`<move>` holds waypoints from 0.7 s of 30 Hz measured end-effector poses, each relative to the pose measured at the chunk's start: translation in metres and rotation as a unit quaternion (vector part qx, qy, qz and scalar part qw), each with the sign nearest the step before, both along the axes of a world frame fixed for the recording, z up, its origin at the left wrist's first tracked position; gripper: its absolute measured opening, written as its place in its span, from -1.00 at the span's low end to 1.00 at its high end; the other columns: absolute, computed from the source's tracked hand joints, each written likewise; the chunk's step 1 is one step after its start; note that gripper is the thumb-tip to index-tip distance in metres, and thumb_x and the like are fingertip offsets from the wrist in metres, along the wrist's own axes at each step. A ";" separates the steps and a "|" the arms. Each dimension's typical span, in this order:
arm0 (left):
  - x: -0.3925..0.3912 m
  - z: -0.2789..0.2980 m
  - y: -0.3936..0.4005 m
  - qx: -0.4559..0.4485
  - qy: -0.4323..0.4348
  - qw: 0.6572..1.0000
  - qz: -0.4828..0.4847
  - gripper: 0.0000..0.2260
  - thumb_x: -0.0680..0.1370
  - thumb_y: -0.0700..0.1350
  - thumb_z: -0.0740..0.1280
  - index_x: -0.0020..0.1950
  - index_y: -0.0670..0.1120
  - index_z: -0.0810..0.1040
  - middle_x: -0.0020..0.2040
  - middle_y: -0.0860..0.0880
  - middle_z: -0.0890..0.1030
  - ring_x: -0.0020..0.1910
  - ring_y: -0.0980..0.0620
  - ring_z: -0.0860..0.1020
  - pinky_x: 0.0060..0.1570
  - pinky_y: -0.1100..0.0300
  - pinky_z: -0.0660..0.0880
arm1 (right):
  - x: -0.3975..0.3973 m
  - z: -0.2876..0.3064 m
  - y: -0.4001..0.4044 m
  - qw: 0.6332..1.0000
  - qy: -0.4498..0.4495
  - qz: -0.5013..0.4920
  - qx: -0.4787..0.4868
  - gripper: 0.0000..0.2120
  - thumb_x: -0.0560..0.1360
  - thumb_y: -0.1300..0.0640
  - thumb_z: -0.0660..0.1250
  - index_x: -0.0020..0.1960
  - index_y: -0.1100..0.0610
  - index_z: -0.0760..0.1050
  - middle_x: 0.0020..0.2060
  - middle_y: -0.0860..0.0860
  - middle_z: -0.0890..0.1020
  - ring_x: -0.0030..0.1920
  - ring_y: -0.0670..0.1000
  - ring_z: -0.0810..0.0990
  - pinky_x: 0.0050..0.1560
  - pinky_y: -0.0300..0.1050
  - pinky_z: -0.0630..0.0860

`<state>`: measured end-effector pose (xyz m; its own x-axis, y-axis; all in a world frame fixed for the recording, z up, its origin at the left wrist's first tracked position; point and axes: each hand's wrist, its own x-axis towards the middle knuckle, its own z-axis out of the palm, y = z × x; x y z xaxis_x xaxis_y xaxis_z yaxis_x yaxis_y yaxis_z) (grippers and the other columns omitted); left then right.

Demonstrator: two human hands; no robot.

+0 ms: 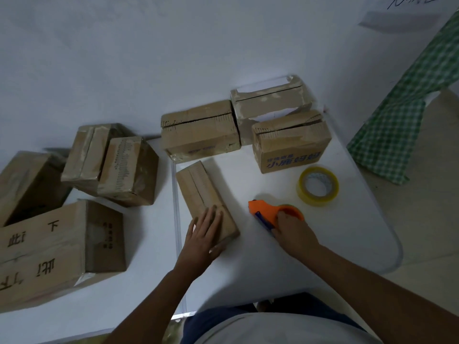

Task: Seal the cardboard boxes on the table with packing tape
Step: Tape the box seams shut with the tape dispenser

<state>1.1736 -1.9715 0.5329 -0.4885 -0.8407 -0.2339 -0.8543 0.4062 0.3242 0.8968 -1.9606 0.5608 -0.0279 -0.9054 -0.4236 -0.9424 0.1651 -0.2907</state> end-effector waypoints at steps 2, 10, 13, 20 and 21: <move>0.005 -0.003 0.006 0.029 -0.007 1.000 0.009 -0.24 0.62 0.07 0.28 0.60 0.04 -0.20 0.60 0.03 -0.25 0.58 0.02 -0.27 0.56 -0.10 -0.12 | 0.004 -0.002 0.003 0.992 0.005 0.025 -0.121 -0.73 0.53 0.06 0.29 0.16 0.16 0.41 0.06 0.07 0.51 0.04 0.12 0.50 0.00 -0.01 0.42; 0.005 -0.009 0.012 0.046 -0.083 0.996 -0.006 -0.04 0.54 -0.23 0.34 0.56 0.01 -0.41 0.55 0.03 -0.45 0.54 -0.07 -0.40 0.53 -0.13 -0.10 | 0.094 -0.012 0.004 0.922 -0.350 0.030 0.163 -0.78 0.63 0.15 0.20 0.09 0.16 0.61 -0.04 0.00 0.65 -0.12 -0.15 0.54 -0.17 -0.46 0.37; 0.006 -0.005 0.011 0.052 -0.073 0.996 -0.011 -0.04 0.53 -0.30 0.32 0.57 0.02 -0.39 0.55 0.05 -0.45 0.54 -0.05 -0.40 0.51 -0.13 -0.11 | 0.108 -0.021 -0.004 0.884 -0.398 -0.055 0.240 -0.76 0.63 0.16 0.20 0.18 0.22 0.57 -0.01 0.05 0.66 -0.23 -0.25 0.57 -0.31 -0.50 0.41; 0.012 0.003 0.004 0.081 -0.065 0.994 -0.030 -0.12 0.59 0.01 0.33 0.58 0.08 -0.34 0.55 0.11 -0.41 0.54 0.04 -0.39 0.50 -0.14 -0.18 | 0.073 -0.032 -0.014 0.874 -0.357 -0.247 0.217 -0.75 0.64 0.25 0.14 0.12 0.39 0.52 -0.18 0.22 0.65 -0.28 0.09 0.60 -0.09 -0.01 0.60; 0.013 0.004 0.003 0.078 -0.054 0.995 -0.026 -0.17 0.61 0.06 0.30 0.59 0.08 -0.30 0.56 0.12 -0.38 0.54 0.06 -0.37 0.51 -0.15 -0.18 | 0.066 -0.028 -0.016 0.883 -0.357 -0.228 0.202 -0.75 0.64 0.27 0.12 0.11 0.38 0.52 -0.23 0.17 0.65 -0.31 0.06 0.60 -0.12 -0.03 0.58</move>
<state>1.1864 -1.9688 0.5366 -0.4953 -0.7638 -0.4139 -0.8668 0.4028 0.2940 0.9624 -1.9768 0.5330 0.0531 -0.6397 -0.7667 -0.3517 0.7066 -0.6140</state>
